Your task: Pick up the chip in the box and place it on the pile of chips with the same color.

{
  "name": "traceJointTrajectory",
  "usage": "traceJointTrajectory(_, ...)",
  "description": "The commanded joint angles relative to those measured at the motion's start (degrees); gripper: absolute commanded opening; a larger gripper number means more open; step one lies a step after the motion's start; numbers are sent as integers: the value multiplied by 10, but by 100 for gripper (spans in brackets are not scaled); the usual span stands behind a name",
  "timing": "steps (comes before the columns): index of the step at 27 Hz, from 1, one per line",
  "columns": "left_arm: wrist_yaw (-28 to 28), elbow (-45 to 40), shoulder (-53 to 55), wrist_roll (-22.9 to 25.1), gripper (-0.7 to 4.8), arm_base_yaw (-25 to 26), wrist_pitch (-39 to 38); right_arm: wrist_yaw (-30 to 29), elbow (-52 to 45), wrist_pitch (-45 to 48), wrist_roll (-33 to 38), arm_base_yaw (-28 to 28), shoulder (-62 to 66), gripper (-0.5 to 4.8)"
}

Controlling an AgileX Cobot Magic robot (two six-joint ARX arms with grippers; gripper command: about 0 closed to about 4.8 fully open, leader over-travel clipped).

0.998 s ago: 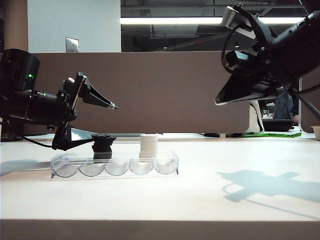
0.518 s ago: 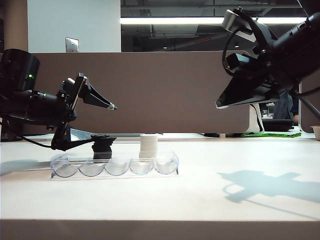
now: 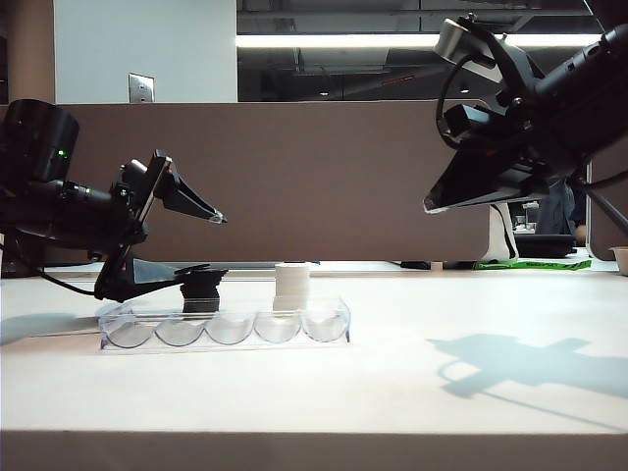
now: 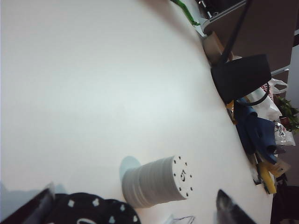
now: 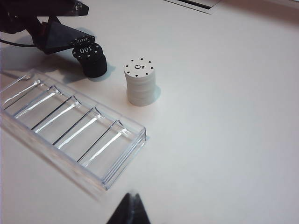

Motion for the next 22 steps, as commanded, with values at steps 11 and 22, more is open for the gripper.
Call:
traceJointTrajectory(11, -5, 1, -3, 21, 479, -1, -21, 1, 2, 6, -1, 0, -1, -6)
traceJointTrajectory(22, 30, 1, -4, -65, 479, -1, 138, 1, 2, 5, -1, 0, -1, -6)
